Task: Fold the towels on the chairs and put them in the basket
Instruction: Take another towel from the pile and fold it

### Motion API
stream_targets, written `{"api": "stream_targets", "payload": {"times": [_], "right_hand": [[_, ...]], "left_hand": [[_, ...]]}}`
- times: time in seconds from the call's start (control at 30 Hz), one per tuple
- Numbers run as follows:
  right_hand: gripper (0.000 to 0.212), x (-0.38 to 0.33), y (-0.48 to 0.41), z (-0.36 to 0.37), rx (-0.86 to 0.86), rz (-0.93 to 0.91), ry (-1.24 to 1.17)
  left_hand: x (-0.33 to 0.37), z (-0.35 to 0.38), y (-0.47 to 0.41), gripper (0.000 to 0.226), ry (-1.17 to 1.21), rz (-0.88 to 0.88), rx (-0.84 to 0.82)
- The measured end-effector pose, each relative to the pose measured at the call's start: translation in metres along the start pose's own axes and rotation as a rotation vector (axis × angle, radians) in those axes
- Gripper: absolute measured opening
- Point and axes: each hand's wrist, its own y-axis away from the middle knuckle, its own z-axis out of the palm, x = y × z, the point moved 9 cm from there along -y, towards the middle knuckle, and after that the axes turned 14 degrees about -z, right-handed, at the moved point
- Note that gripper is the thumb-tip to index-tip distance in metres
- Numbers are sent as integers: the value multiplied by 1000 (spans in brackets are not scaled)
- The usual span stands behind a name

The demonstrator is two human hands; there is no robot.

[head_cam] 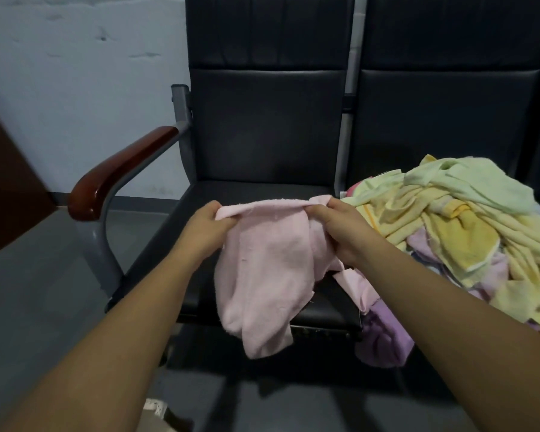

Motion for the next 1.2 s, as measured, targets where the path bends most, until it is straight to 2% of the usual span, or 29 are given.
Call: {"api": "stream_targets", "payload": {"times": [0.07,0.13,0.23,0.3,0.37,0.47,0.53,0.63,0.73,0.8,0.83,0.93,1.0,1.1,1.2], "right_hand": [[20,2,1,2,-2,58,-21],[29,7,6,7,-32,169,-224],[50,2,7,13,-119,221,-663],[46,0,6,15,-176,204,-746],[19,6,6,11,-170,200,-553],[13,13,-1,-6,-80,124,-186],[15,10,-6,-12,-47,79,-147],[14,2,-5,-17,10,93,-273],[16,-2,2,-14,49,143,-389],[14,-11,4,-11,9,31,-207],[17,-19,5,-3,-64,-71,-71],[40,-34,29,41,-356,-272,267],[43,-36,40,62,-432,-366,399],[24,-39,39,62,-341,-455,450],[15,-31,34,44,-249,-366,418]], "left_hand": [[-5,2,0,30,-46,-68,-68],[-13,8,3,35,2,-149,-168],[-19,14,8,35,435,-264,-303],[-14,16,12,27,659,-262,-377],[-13,15,15,30,743,-267,-401],[-19,11,17,37,775,-334,-370],[-19,8,19,26,835,-372,-374],[-20,0,22,15,805,-398,-332],[-12,-15,20,16,484,-228,-207],[0,-22,26,11,369,-137,-145],[6,-22,29,9,354,-109,-141],[28,-6,42,15,306,8,-246],[40,10,54,18,205,131,-336],[46,25,63,20,86,243,-404],[39,32,57,37,50,239,-394]]}}
